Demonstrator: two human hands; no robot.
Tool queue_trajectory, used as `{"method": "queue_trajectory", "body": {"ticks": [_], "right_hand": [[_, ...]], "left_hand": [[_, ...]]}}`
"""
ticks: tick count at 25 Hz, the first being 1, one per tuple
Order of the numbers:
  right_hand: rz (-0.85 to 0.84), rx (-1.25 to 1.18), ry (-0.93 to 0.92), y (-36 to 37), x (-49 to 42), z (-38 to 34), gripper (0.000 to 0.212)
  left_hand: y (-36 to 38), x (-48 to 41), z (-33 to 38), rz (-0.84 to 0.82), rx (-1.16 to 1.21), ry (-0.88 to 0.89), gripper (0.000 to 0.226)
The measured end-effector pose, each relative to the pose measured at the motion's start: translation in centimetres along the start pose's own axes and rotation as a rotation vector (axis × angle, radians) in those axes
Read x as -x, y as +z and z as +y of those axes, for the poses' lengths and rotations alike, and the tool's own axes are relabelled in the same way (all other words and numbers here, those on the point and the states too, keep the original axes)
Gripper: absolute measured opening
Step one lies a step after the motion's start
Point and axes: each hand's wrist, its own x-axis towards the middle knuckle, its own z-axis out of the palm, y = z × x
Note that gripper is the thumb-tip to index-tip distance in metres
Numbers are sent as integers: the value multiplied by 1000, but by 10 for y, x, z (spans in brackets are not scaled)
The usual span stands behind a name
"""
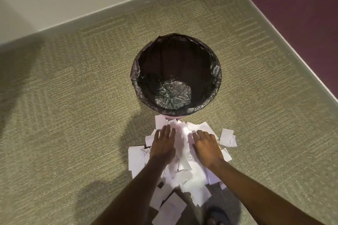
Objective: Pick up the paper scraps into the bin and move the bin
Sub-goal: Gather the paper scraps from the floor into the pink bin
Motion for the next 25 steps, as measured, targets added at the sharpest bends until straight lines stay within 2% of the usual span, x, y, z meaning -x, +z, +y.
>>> {"method": "queue_trajectory", "body": {"ticks": [3,6,10,13,16,19,20,21,23,25], "right_hand": [[49,-70,62,7,-16,1,41],[23,-87,98,16,-28,5,43],[-230,-220,103,30,-50,18,76],[-285,-259,47,35,-61,21,94],[-265,-273,44,48,-67,17,83],[-239,-396,81,58,-77,22,51],[-232,-465,90,60,-78,25,36],[-229,-549,92,61,-78,29,31],[-227,-742,75,60,-78,36,55],[-211,-817,54,50,-77,41,63]], "left_hand": [[-3,-20,-7,11,-106,71,89],[4,-37,-12,-48,-171,151,95],[14,-50,-17,-134,-187,177,82],[17,-50,-15,-146,-173,184,78],[27,-50,-16,-161,-103,185,82],[28,-56,-18,-148,-45,159,84],[28,-57,-19,-140,-9,158,79],[26,-58,-20,-134,72,146,73],[17,-54,-23,-137,230,101,58],[9,-50,-29,-158,216,76,47]]}}
